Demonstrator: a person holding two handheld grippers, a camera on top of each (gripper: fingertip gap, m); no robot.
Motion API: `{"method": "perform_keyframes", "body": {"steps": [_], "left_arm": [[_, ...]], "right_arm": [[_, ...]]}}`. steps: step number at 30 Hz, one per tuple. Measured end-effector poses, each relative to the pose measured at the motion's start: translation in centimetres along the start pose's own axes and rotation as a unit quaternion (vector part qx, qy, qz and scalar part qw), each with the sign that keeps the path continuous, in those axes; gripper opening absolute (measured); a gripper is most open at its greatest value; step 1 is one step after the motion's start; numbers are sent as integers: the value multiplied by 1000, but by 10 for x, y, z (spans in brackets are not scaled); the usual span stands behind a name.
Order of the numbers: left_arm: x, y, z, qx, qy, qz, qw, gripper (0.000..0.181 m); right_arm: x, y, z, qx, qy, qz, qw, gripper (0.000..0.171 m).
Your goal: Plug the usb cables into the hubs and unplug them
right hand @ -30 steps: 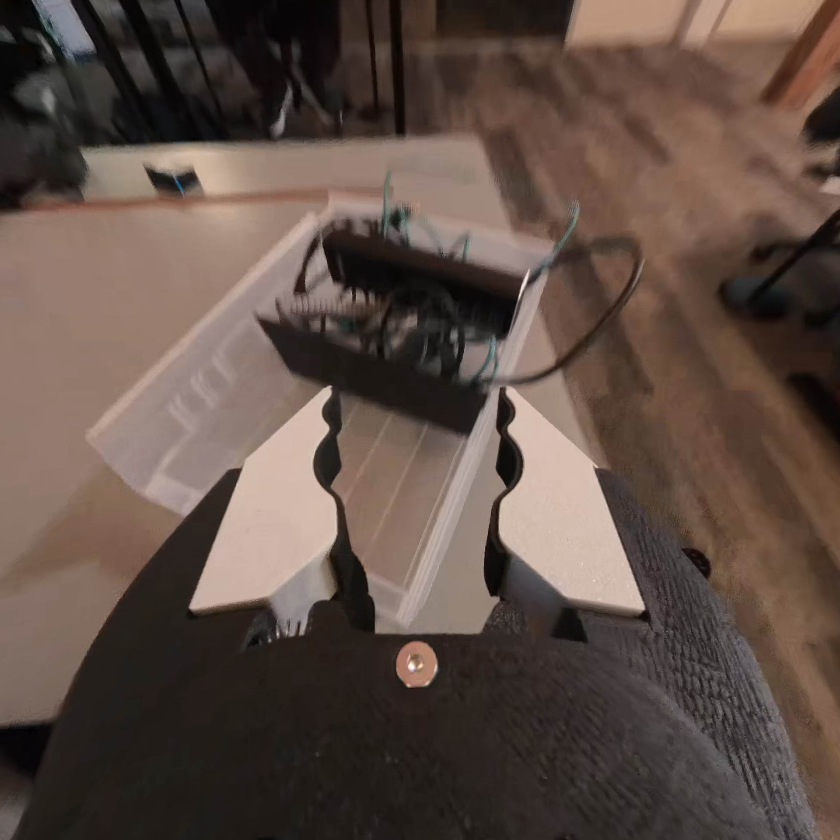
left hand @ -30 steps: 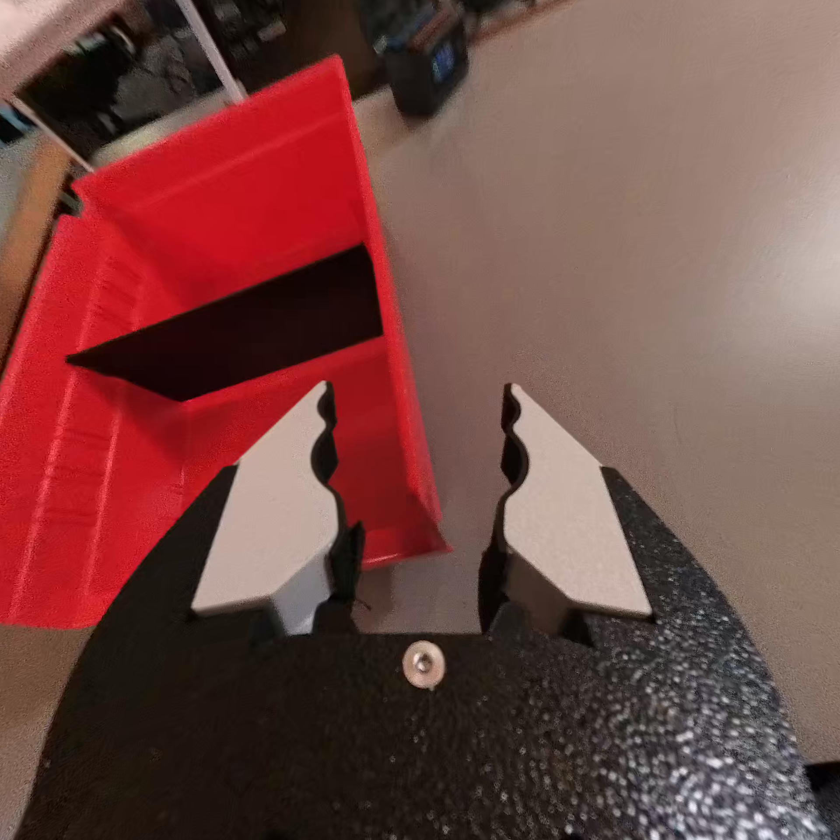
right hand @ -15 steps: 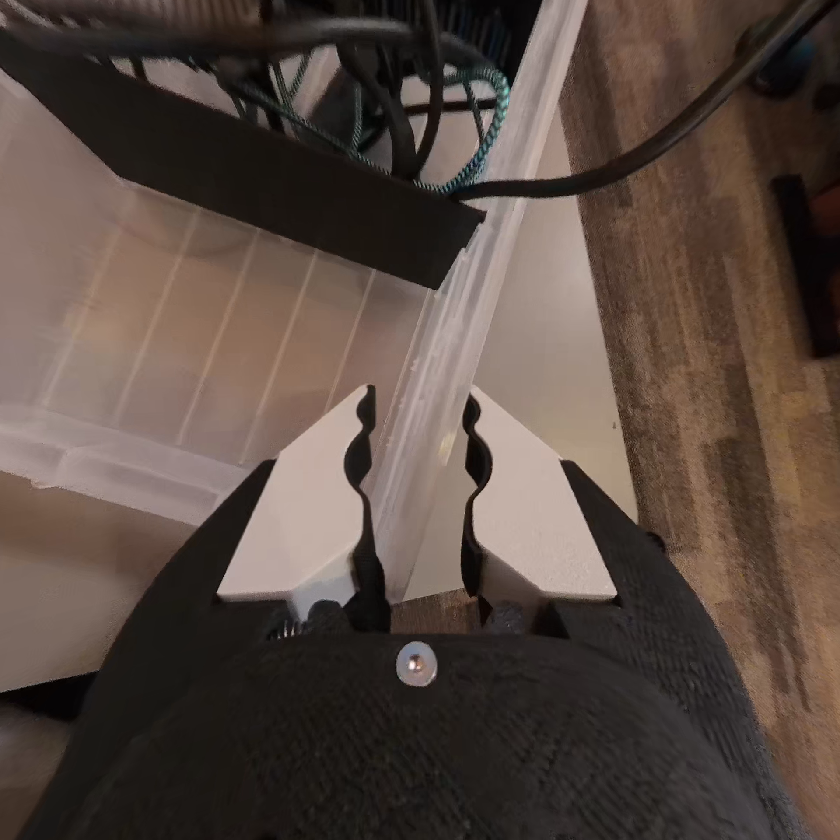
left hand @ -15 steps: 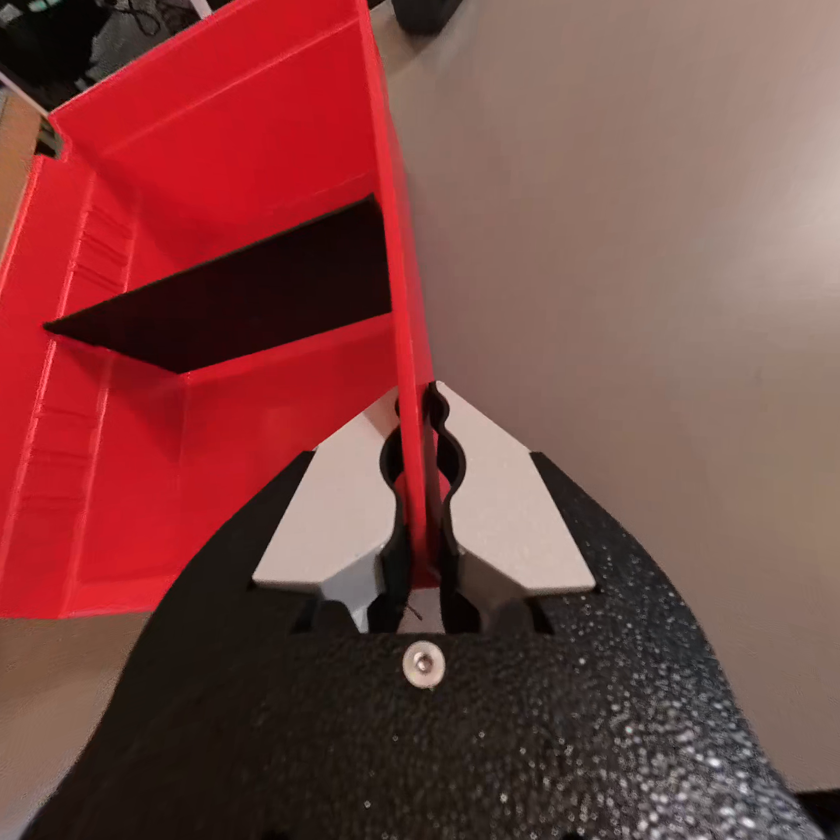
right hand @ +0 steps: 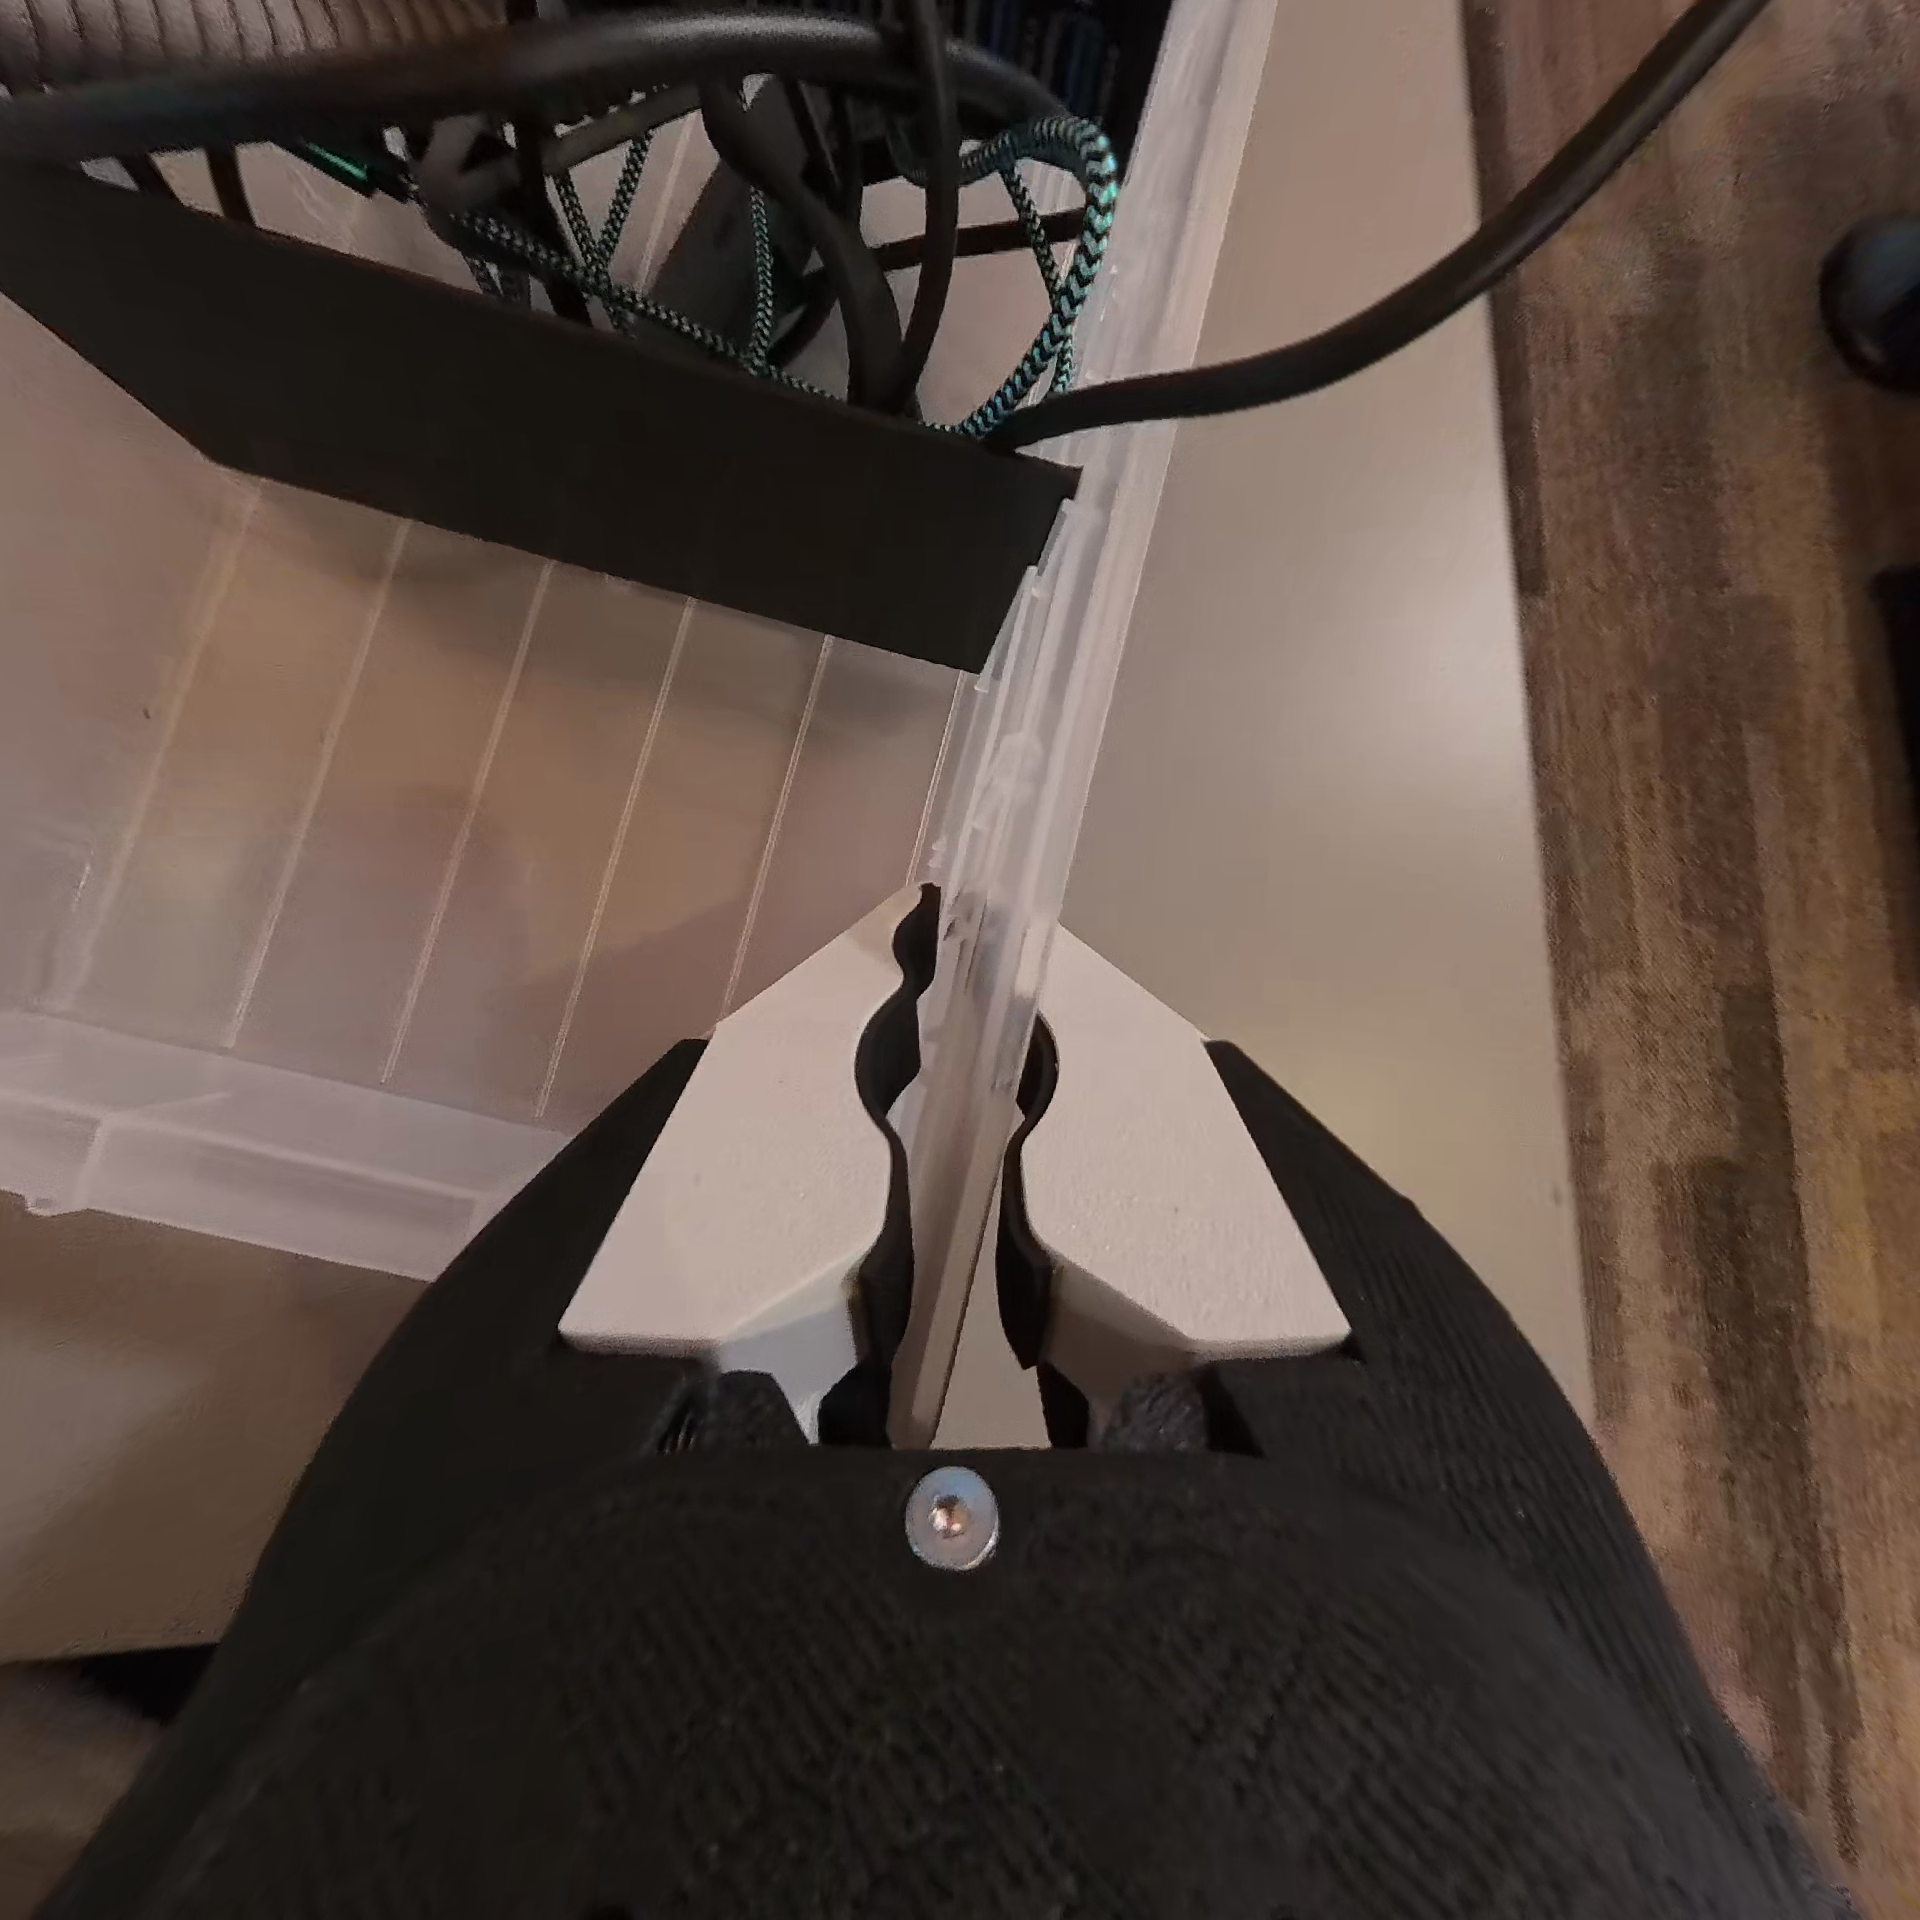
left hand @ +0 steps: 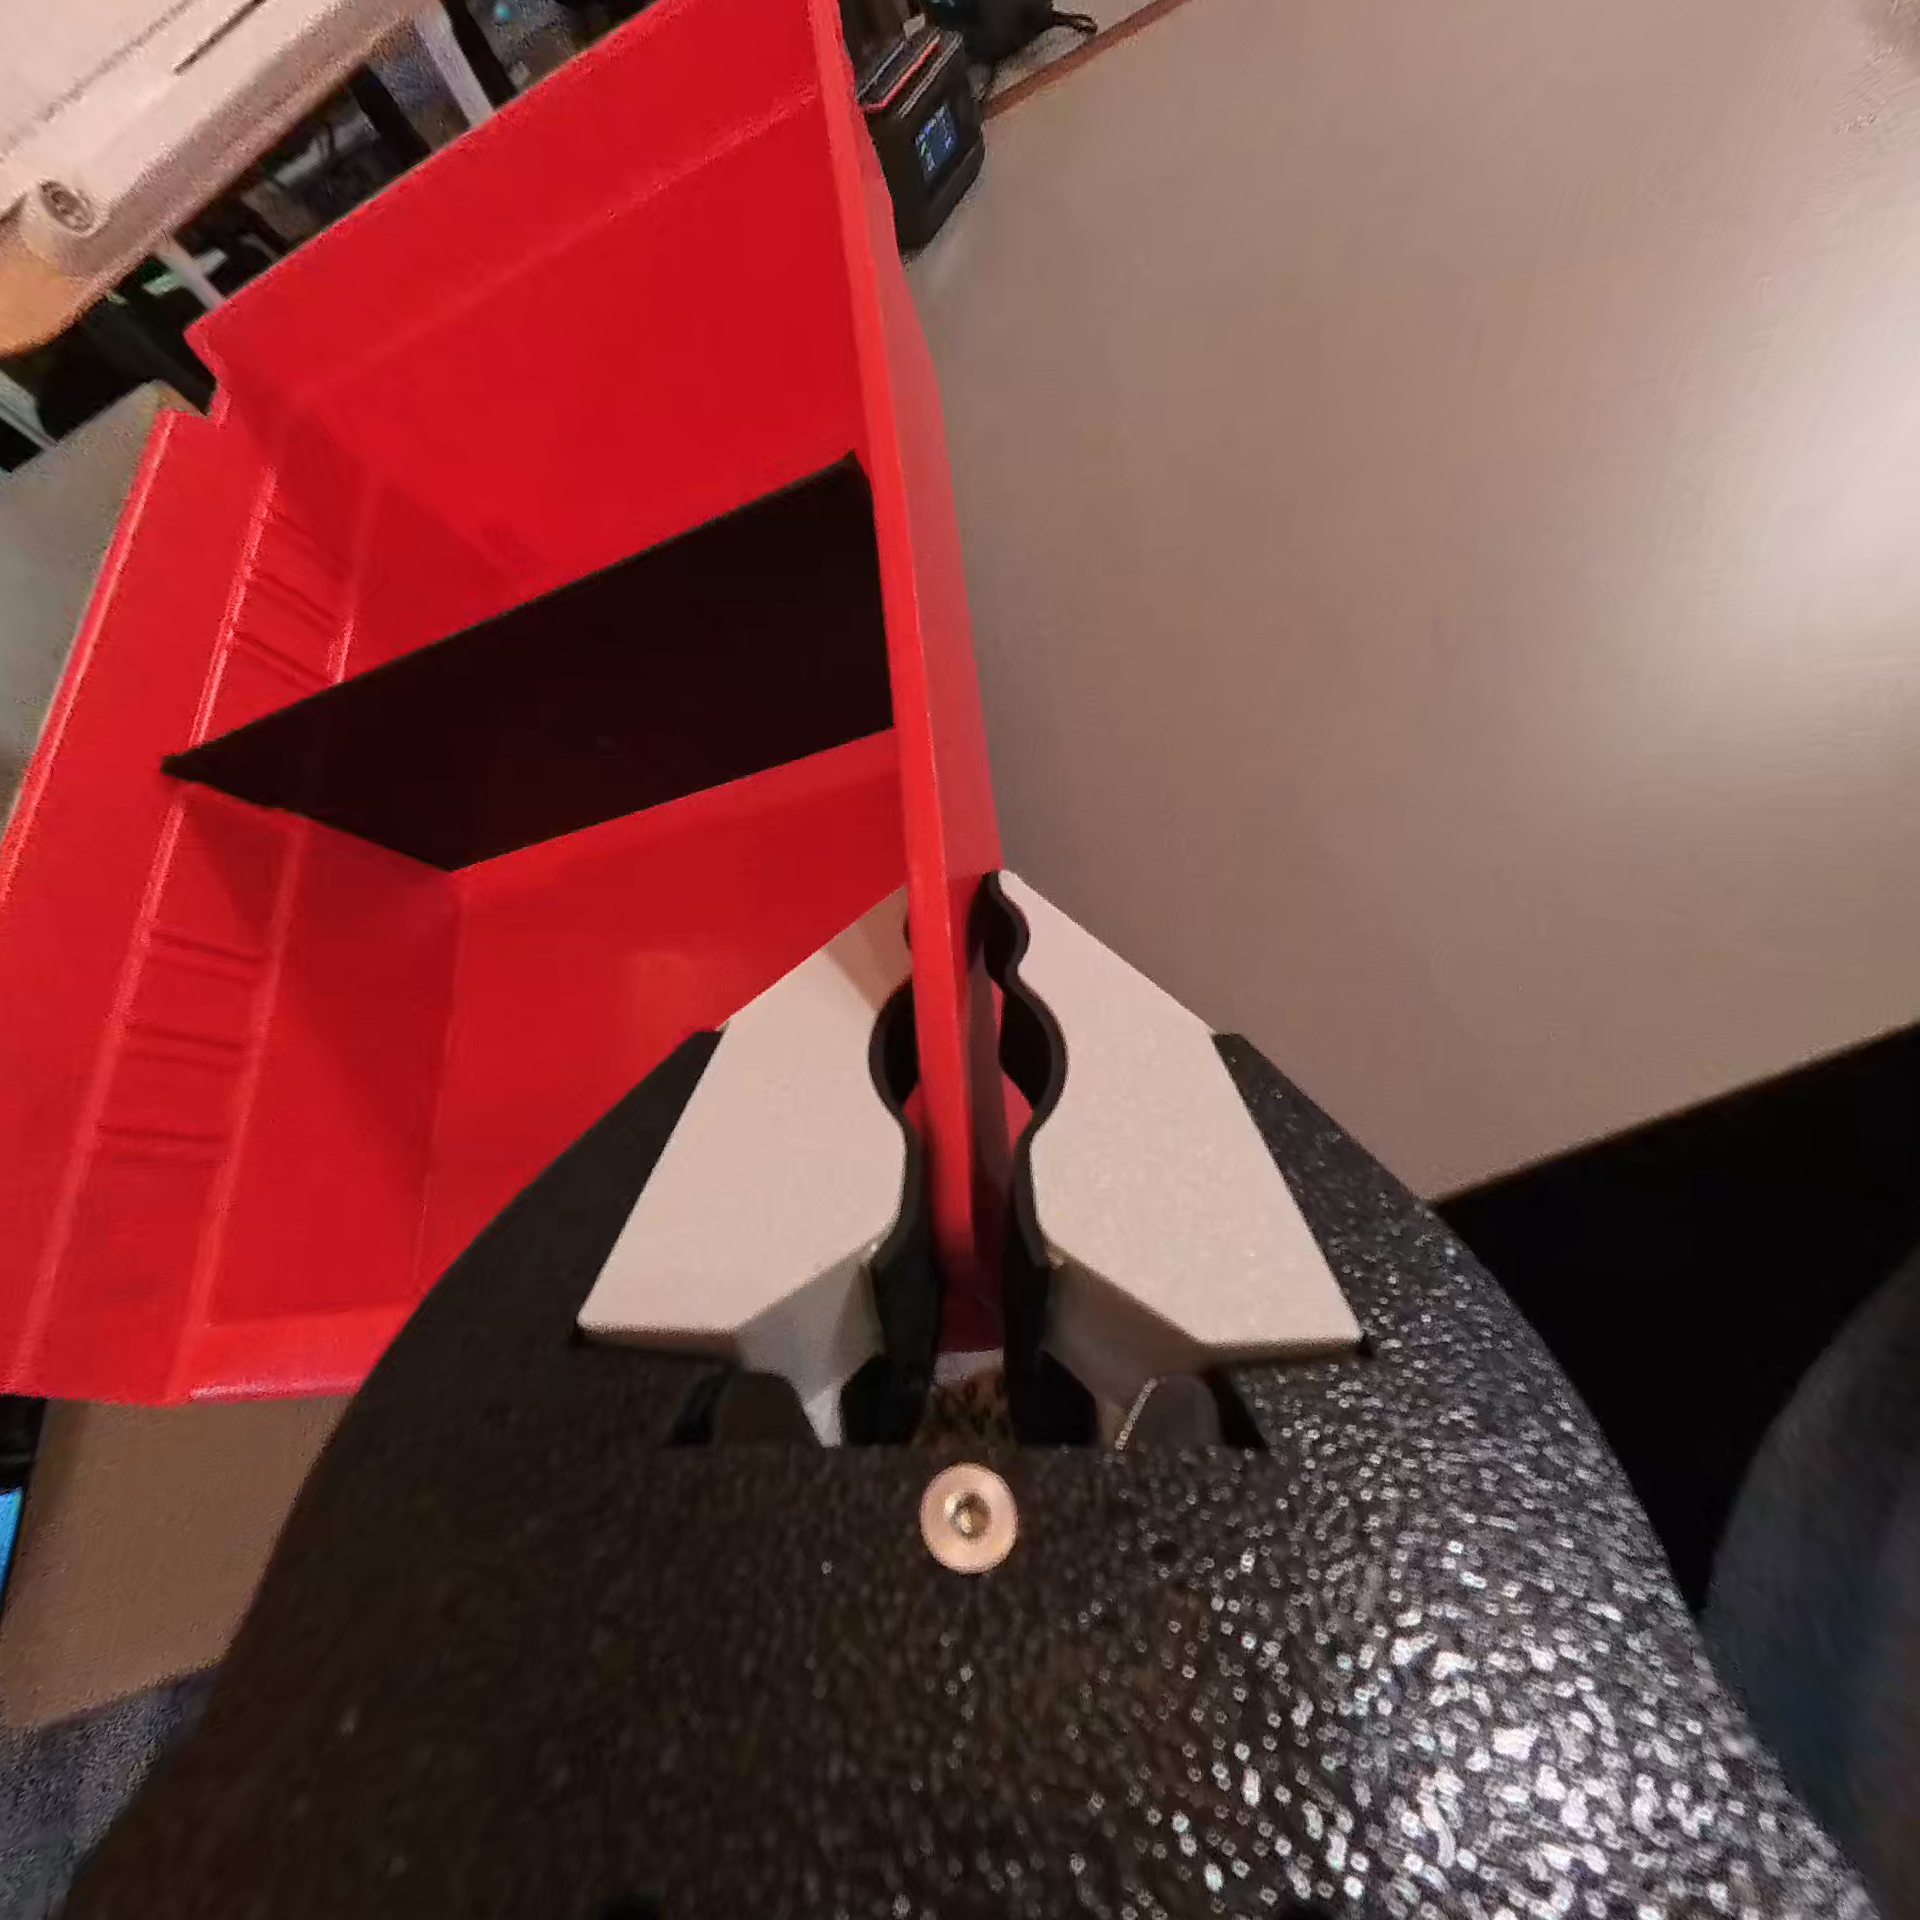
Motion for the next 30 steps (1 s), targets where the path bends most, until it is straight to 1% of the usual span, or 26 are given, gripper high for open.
{"method": "perform_keyframes", "body": {"steps": [1, 4, 6, 10, 13, 17, 20, 25, 26, 28, 30], "left_arm": [[-7, -2, 5, -3, 0, 2, 1000, 3], [-28, -15, 26, -37, 8, -4, 999, 3], [-44, -30, 45, -47, -2, -18, 999, 3], [-84, -49, 75, -41, -24, -44, 998, 3], [-110, -54, 85, -35, -17, -59, 997, 3], [-125, -55, 80, -17, 1, -64, 998, 4], [-125, -48, 74, 7, 12, -54, 998, 4], [-127, -40, 66, 9, 21, -48, 999, 4], [-130, -39, 65, 11, 17, -50, 999, 4], [-137, -36, 60, 20, 8, -58, 998, 4], [-146, -33, 50, 24, 3, -70, 997, 4]], "right_arm": [[2, -9, -5, -8, 2, -9, 1000, 4], [10, -38, -20, -38, 7, -37, 999, 4], [16, -61, -31, -59, 10, -58, 997, 4], [22, -117, -48, -91, 20, -98, 991, 4], [19, -167, -53, -122, 33, -108, 986, 4], [17, -234, -57, -139, 60, -158, 976, 4], [16, -282, -64, -148, 66, -188, 969, 4], [17, -361, -75, -184, 93, -221, 953, 6], [16, -374, -77, -188, 104, -239, 947, 10], [6, -396, -84, -177, 139, -302, 926, 29], [-11, -407, -86, -156, 162, -377, 899, 47]]}}
Point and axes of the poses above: each gripper's, where its closed fingertips meet, x out along the fingers, z out of its underside, y = z × x across the jaws, the point moved 5 cm from there along -x, back along the fingers, and after that the axes turned 1 degree about z, right-handed, at the moved point
